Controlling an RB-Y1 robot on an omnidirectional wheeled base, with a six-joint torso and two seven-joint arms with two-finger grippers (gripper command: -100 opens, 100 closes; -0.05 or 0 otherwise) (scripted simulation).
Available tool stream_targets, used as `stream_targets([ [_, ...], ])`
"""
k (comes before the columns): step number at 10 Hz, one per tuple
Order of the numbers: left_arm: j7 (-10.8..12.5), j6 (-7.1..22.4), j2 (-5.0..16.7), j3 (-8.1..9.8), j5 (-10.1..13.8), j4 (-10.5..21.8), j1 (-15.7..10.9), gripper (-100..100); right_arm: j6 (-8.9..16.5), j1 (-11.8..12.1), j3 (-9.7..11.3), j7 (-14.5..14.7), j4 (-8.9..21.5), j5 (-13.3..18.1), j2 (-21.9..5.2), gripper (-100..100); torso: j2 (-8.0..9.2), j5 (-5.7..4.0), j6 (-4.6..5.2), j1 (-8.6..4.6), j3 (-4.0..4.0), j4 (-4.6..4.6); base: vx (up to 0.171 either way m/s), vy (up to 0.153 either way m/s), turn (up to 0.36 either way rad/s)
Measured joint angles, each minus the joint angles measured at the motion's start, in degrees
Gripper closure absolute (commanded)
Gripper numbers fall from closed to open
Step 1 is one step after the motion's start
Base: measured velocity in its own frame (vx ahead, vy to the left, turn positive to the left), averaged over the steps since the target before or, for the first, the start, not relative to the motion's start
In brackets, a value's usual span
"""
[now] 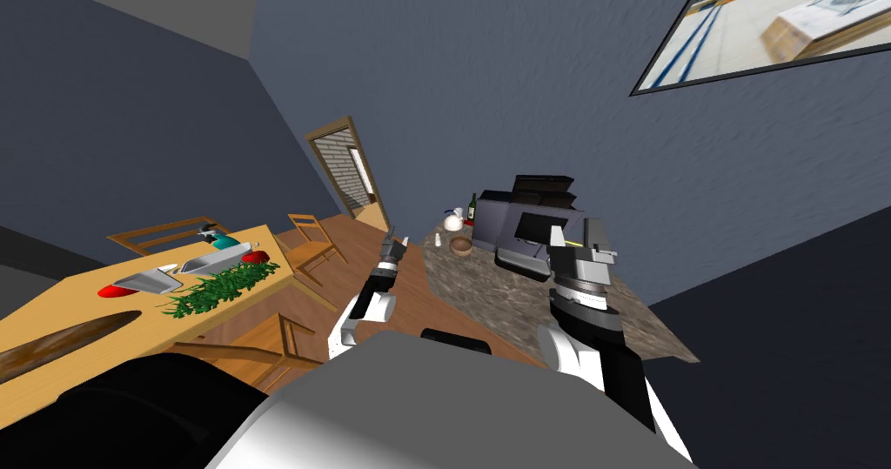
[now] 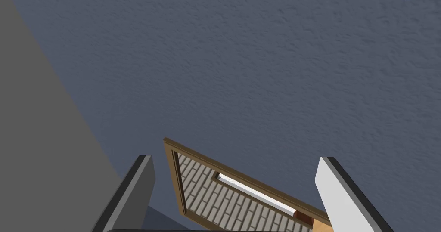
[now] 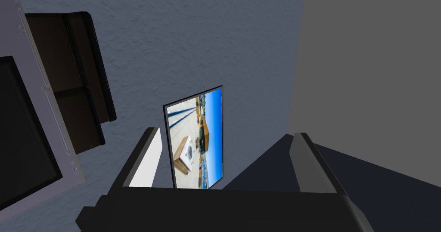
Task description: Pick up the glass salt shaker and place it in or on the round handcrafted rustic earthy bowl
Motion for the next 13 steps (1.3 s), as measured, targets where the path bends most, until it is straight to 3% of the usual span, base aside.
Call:
stream_targets([
  [6,7.39,9.44,1.84,1.95,-0.35,9.02,-7.27,-100,0.0,0.0,0.0,0.0,0.0,0.0,0.0,0,0.05,0.0,0.0,0.01,0.03,0.01,-0.075,0.018,0.016],
  [9,10.69,12.91,2.14,2.62,-0.45,12.92,-9.56,-100,0.0,0.0,0.0,0.0,0.0,0.0,0.0,0,-0.06,0.0,0.0,-0.02,-0.03,-0.01,-0.055,0.01,0.019],
  [13,15.28,18.49,2.27,3.98,-0.64,19.27,-14.73,-100,0.0,0.0,0.0,0.0,0.0,0.0,0.0,0,-0.07,-0.01,0.0,-0.05,-0.04,-0.01,-0.052,0.007,0.012],
])
